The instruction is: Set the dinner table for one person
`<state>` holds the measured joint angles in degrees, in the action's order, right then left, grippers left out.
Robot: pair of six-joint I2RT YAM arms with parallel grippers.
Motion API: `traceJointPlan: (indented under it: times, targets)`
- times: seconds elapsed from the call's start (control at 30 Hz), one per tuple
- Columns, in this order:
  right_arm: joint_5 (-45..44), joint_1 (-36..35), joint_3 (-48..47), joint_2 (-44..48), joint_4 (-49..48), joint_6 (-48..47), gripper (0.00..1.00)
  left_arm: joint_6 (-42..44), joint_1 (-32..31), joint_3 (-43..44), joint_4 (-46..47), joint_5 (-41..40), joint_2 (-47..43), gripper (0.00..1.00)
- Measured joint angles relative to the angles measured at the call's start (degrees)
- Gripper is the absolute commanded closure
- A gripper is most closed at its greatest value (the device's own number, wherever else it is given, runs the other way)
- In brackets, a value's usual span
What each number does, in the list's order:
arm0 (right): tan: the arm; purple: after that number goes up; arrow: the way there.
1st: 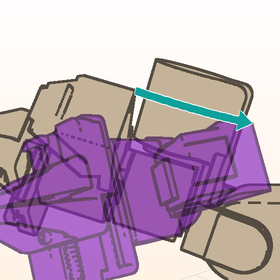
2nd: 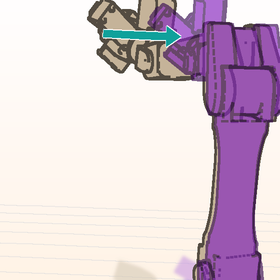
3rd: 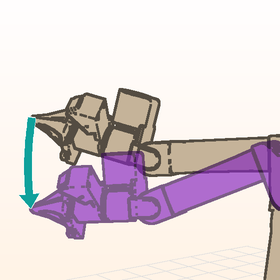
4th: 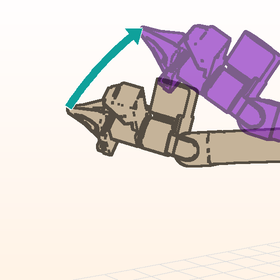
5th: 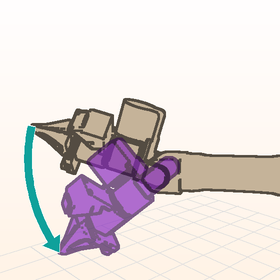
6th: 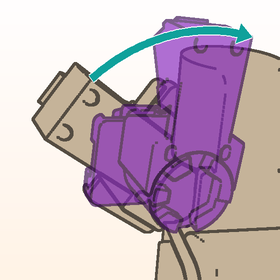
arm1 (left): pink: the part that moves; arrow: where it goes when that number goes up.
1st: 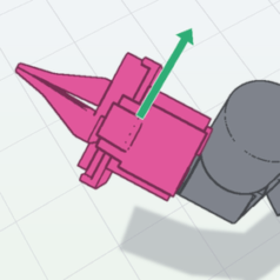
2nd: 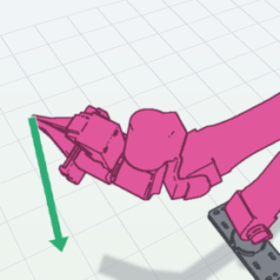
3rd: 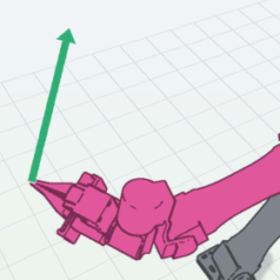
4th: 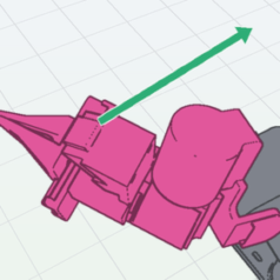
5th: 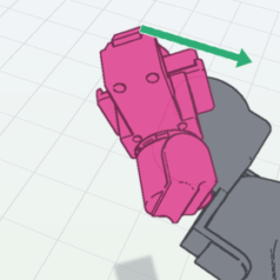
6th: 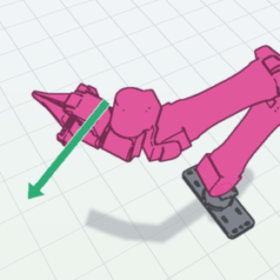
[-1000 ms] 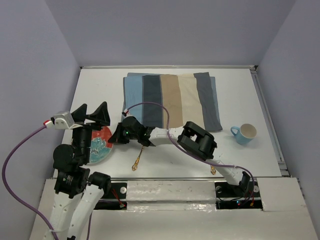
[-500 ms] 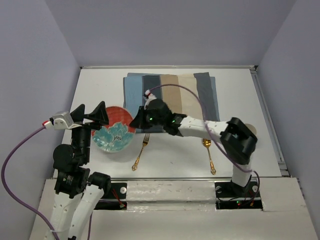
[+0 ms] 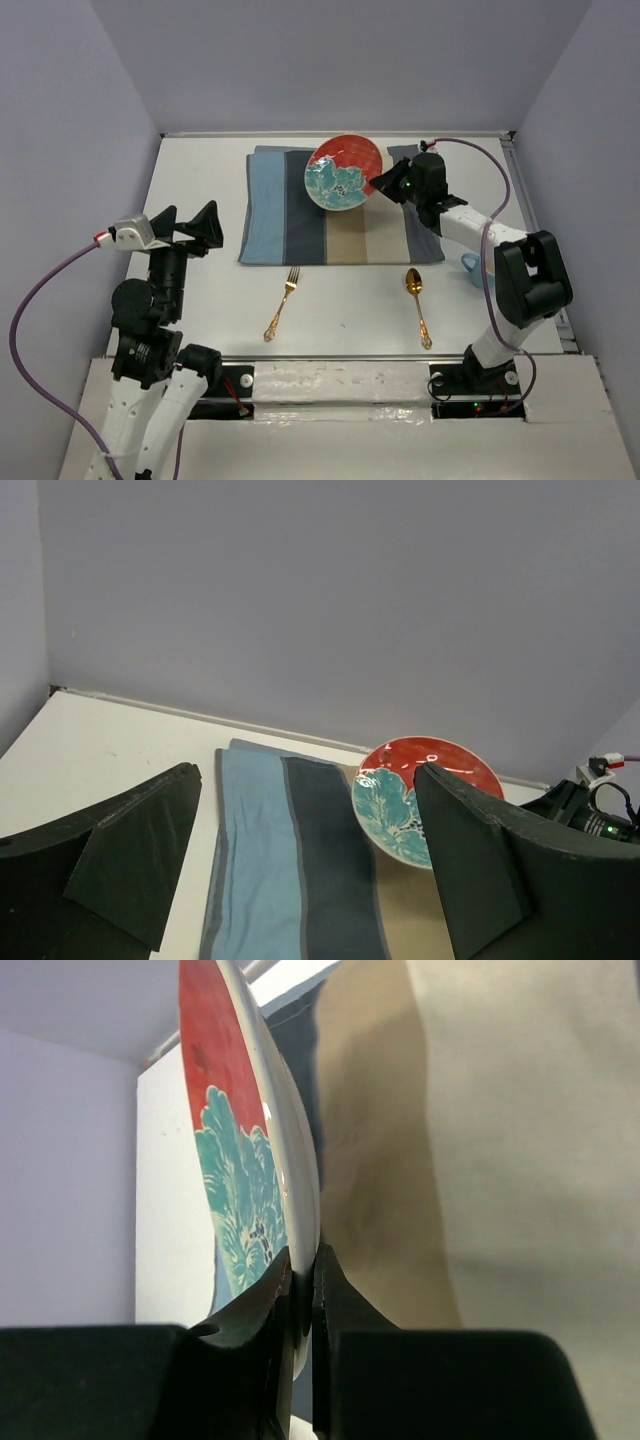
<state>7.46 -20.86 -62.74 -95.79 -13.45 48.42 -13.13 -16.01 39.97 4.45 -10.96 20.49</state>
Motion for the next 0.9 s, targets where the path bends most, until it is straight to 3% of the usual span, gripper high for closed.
traceJointPlan:
  times: [0.57,0.63,0.67,0.73,0.77,0.9]
  targets:
    - [8.57,4.31,2.54,-9.62,-1.27,2.93,1.0,-0.04,0.0,0.0,0.0,1.53,1.66,0.01]
    - [8.83,4.31,2.6,-11.06,-1.18,3.32,0.92,-0.07,0.0,0.0,0.0,1.55,1.75,0.01]
    - [9.16,4.33,2.64,-11.67,-1.36,3.82,0.81,-0.07,0.0,0.0,0.0,1.55,1.81,0.01]
    - [9.46,4.46,2.71,-12.0,-1.64,4.24,0.69,-0.07,0.0,0.0,-0.02,1.6,1.9,0.01]
    - [9.51,4.46,2.69,-11.98,-2.05,4.07,0.52,-0.07,0.0,0.0,-0.02,1.66,1.9,0.01]
    - [9.16,4.44,2.67,-11.8,-2.08,2.82,0.2,-0.09,0.0,0.0,0.0,1.81,1.9,0.01]
